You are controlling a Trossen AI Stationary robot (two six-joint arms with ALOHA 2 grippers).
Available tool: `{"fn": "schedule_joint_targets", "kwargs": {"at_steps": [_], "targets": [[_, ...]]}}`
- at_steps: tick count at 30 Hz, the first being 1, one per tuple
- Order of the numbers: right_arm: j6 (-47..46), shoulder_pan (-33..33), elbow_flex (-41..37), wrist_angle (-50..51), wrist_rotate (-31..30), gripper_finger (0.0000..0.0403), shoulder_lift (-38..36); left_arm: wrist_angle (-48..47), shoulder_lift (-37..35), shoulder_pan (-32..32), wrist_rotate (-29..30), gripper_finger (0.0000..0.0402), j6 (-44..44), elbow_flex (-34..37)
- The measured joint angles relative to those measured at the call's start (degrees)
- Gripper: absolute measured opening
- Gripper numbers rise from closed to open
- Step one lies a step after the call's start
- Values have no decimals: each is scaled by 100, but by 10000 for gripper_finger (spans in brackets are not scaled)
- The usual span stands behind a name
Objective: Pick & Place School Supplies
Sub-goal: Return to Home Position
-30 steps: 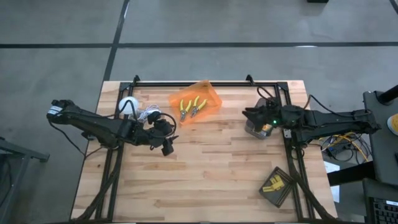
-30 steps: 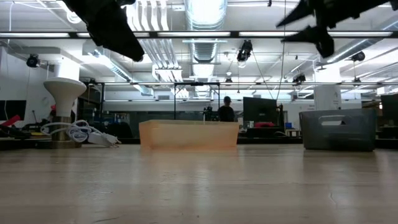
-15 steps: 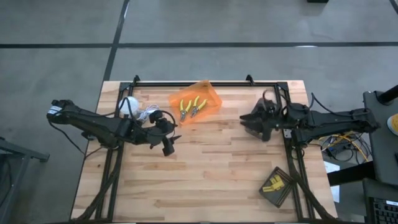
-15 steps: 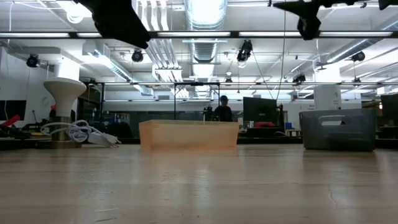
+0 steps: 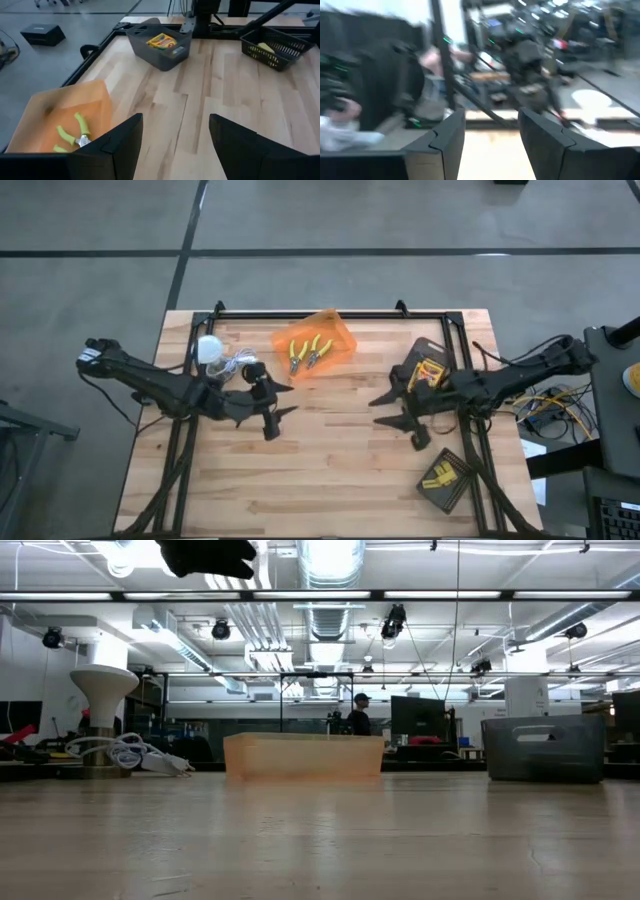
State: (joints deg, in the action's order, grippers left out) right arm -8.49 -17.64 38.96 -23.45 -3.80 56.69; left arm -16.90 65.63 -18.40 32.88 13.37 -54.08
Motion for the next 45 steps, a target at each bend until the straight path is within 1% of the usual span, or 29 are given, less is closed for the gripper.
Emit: {"fn": "schedule_joint_targets", "kwargs": {"at_steps": [2, 3, 5, 7, 9, 12, 13, 14, 15, 17, 20, 21, 22, 25, 29, 32, 37, 39, 43, 45], "targets": [[68, -80, 344, 516, -447, 178, 231, -6, 0, -144, 74, 234, 2, 0], [130, -76, 560, 777, -542, 178, 357, -12, 0, -225, 93, 234, 7, 0], [358, -72, 981, 1311, -566, 178, 606, -4, 0, -418, 121, 234, 18, 0], [614, -51, 1418, 1501, -569, 178, 898, 33, 0, -647, 284, 234, -34, 0], [896, -1, 1822, 1668, -545, 178, 1171, 95, -1, -891, 733, 234, -212, 0], [1385, 210, 2411, 2001, -515, 178, 1522, 197, -14, -1248, 1793, 234, -573, 0], [1453, 328, 2591, 2126, -513, 178, 1631, 211, -27, -1337, 2065, 234, -637, 0], [1465, 462, 2743, 2180, -473, 178, 1735, 196, -39, -1410, 2215, 234, -739, 0], [1437, 609, 2860, 2244, -333, 178, 1841, 197, -46, -1458, 2224, 234, -829, 0], [1361, 963, 3068, 2232, 317, 178, 2050, 193, -48, -1509, 2180, 234, -983, 0], [1293, 1485, 3225, 2081, 1790, 178, 2380, 197, -91, -1515, 2107, 234, -1191, 40], [1272, 1638, 3272, 2051, 2139, 178, 2468, 186, -121, -1514, 2108, 234, -1231, 77], [1243, 1761, 3281, 2082, 2282, 178, 2536, 186, -155, -1513, 2112, 234, -1234, 108], [1167, 2073, 3273, 2067, 2181, 178, 2644, 181, -383, -1514, 2116, 234, -1244, 291], [1145, 2290, 3059, 2157, 2182, 178, 2569, 322, -1037, -1514, 2120, 234, -1179, 810], [1205, 2290, 2838, 2152, 2188, 178, 2356, 773, -1701, -1516, 2116, 234, -1278, 1411], [1390, 2304, 2217, 2103, 2183, 178, 1714, 1965, -2751, -1516, 2049, 234, -1966, 2593], [1386, 2358, 1899, 1871, 2189, 178, 1421, 2333, -3125, -1510, 1735, 234, -2342, 2996], [1315, 2590, 1201, 1257, 2446, 178, 804, 2901, -3694, -1470, 359, 234, -3000, 3558], [1173, 2794, 874, 944, 2689, 178, 601, 3080, -3910, -1446, -66, 234, -3163, 3671]]}}
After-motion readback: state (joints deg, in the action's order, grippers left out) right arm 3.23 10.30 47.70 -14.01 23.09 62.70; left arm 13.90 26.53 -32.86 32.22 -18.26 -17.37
